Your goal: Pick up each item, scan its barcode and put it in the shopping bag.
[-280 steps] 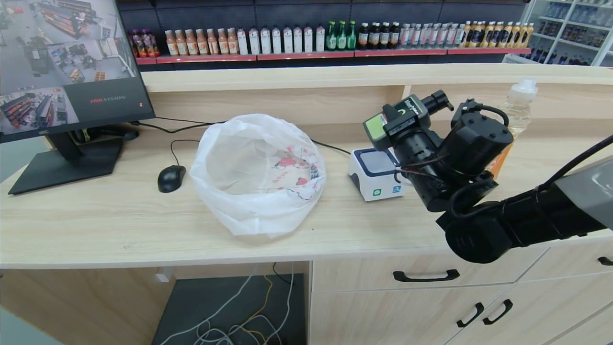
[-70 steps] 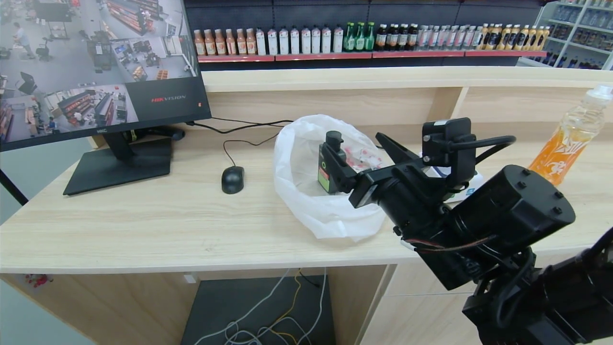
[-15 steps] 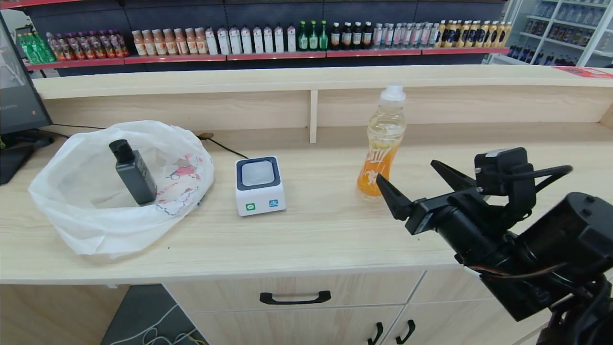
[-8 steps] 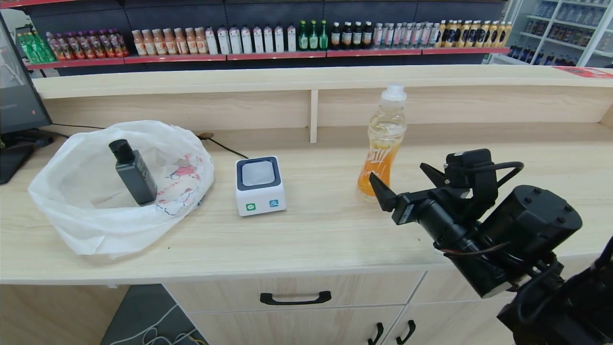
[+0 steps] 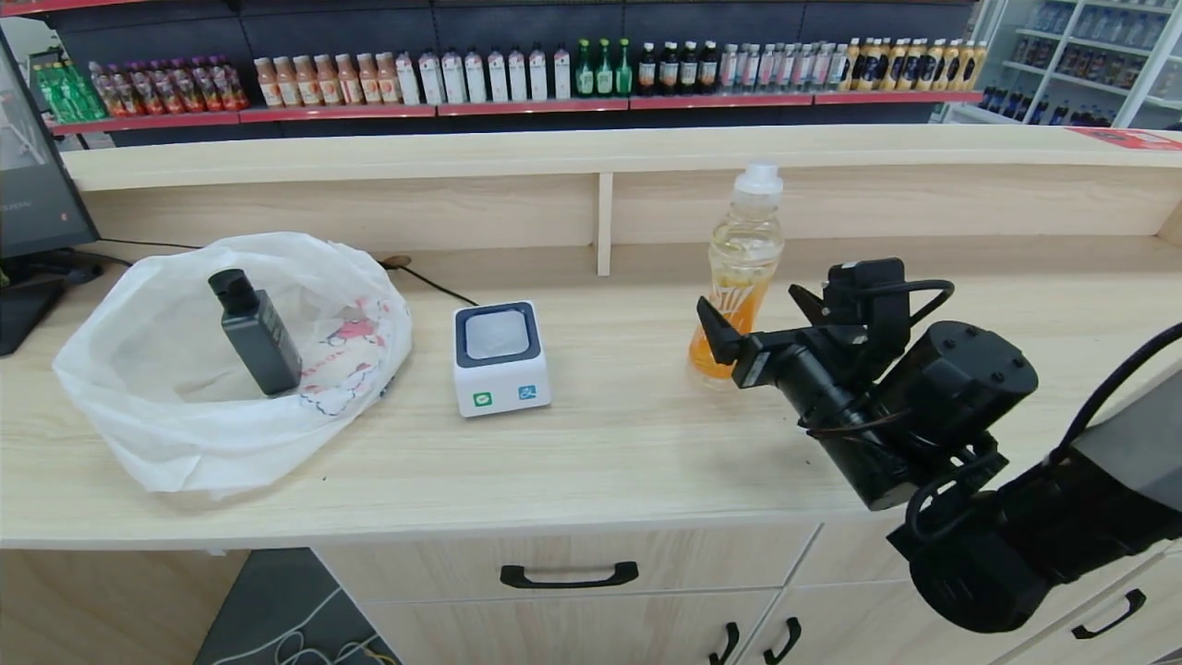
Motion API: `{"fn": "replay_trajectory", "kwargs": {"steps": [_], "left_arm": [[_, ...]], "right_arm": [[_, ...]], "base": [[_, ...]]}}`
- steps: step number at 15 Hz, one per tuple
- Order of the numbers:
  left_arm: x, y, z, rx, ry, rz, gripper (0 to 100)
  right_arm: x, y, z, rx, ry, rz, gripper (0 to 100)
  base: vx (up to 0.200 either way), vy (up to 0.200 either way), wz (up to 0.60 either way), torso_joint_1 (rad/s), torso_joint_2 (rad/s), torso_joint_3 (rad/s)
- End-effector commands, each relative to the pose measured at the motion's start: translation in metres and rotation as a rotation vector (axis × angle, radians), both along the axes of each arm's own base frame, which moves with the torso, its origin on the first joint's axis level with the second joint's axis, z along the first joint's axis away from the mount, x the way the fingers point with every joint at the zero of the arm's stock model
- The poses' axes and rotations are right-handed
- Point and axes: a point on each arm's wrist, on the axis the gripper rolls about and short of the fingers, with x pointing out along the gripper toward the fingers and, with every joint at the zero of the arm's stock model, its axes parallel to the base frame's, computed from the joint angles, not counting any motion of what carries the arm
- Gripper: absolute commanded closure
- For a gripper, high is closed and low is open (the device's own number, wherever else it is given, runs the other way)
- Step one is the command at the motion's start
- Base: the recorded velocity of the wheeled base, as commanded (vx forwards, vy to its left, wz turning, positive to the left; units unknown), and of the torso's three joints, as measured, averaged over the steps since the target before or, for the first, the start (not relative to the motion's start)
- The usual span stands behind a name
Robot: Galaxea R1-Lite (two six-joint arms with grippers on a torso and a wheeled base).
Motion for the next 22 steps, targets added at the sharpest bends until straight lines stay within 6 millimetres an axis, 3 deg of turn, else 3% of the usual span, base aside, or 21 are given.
{"fn": "replay_trajectory", "kwargs": {"steps": [1, 11, 20, 21, 22], "left_arm": [[0.000, 0.000, 0.000, 0.000, 0.000, 0.001, 0], [0.000, 0.000, 0.000, 0.000, 0.000, 0.001, 0], [0.000, 0.000, 0.000, 0.000, 0.000, 0.001, 0], [0.000, 0.000, 0.000, 0.000, 0.000, 0.001, 0], [0.000, 0.000, 0.000, 0.000, 0.000, 0.001, 0]], "right_arm": [[0.013, 0.002, -0.005, -0.009, 0.003, 0.004, 0], [0.050, 0.015, 0.013, -0.026, 0.029, 0.004, 0], [0.051, 0.018, 0.013, -0.024, 0.023, 0.002, 0], [0.051, 0.019, 0.013, -0.023, 0.023, 0.002, 100], [0.052, 0.018, 0.014, -0.024, 0.021, 0.000, 100]], "base": [[0.000, 0.000, 0.00, 0.000, 0.00, 0.000], [0.000, 0.000, 0.00, 0.000, 0.00, 0.000], [0.000, 0.000, 0.00, 0.000, 0.00, 0.000], [0.000, 0.000, 0.00, 0.000, 0.00, 0.000], [0.000, 0.000, 0.00, 0.000, 0.00, 0.000]]}}
